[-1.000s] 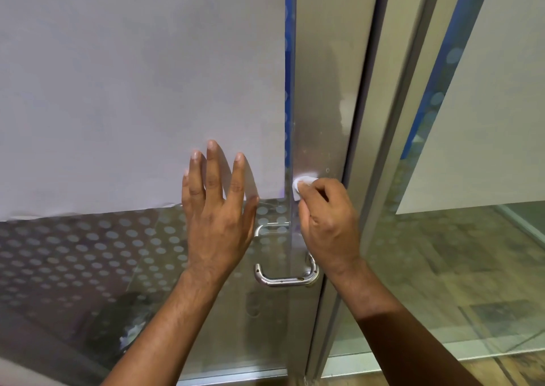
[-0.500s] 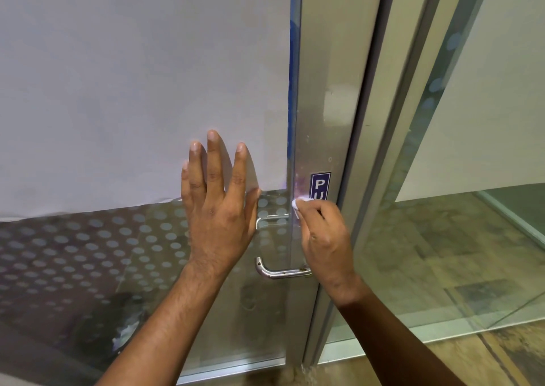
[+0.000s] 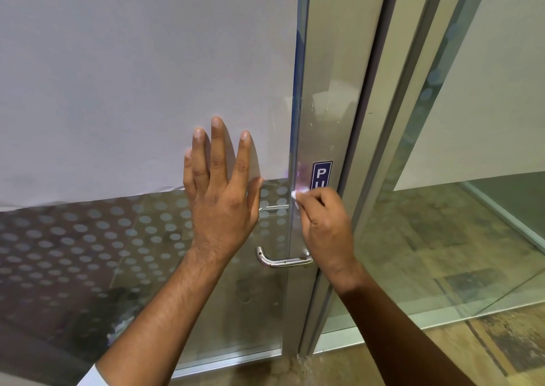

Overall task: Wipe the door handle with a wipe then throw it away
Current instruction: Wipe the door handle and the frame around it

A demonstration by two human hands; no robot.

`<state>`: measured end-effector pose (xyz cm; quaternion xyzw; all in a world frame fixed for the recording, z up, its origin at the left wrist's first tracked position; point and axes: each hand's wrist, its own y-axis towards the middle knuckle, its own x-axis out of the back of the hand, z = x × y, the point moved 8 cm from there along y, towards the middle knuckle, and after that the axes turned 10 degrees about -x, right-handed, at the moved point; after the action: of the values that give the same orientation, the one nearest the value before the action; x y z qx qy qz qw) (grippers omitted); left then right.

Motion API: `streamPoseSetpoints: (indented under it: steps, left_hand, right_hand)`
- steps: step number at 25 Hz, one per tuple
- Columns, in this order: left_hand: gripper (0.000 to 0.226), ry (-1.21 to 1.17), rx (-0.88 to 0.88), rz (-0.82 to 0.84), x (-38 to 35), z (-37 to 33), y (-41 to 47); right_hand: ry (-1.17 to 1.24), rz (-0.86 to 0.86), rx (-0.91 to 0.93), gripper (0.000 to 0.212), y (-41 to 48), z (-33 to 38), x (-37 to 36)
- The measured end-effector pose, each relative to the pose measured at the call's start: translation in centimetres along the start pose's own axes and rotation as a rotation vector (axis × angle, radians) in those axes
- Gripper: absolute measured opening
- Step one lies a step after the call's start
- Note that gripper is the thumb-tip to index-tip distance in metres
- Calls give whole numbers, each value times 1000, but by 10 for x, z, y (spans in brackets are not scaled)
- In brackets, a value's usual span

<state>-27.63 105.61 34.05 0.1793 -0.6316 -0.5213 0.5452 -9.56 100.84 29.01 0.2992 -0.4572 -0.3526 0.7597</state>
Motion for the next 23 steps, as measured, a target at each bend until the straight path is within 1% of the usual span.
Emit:
streamPoseSetpoints:
  steps: [2,3,7,9,11,14,15,17,20,21,23]
  left_hand:
    - [73,8,-1,1,1,0,1]
    - [74,16,2,3,2,1,1]
    - [73,24,20,-2,4,0,2]
    - [72,22,22,-7,5,-2,1]
    - [72,21,30,-6,6,-2,2]
    - [74,15,41,-10,9,-4,1]
    - [74,14,45,-8,9,-5,2]
    - [74,13,68,2,11,-6,3]
    - [73,19,77,-1,13,-7,3]
    - [74,23,77,0,14,-7,3]
    - [76,24,79,5,14,-8,3]
  right_hand:
    - [18,54,-25,12,-7,-6,-3]
    - [35,54,-23,11,-3,-5,-2]
    - [115,-68,27,9,38,7,17]
    - [126,-67,27,11,40,6,15]
    - [107,5,12,11,18,-3,5]
    - [59,179,9,11,-20,-12,-9]
    - [59,187,23,9,-18,-12,-7]
    - [89,111,72,7,7,-4,5]
    - [136,-46,135,9,56,15,27]
    - [138,-62,146,9,64,20,28]
    - [136,-41,141,11,59,22,25]
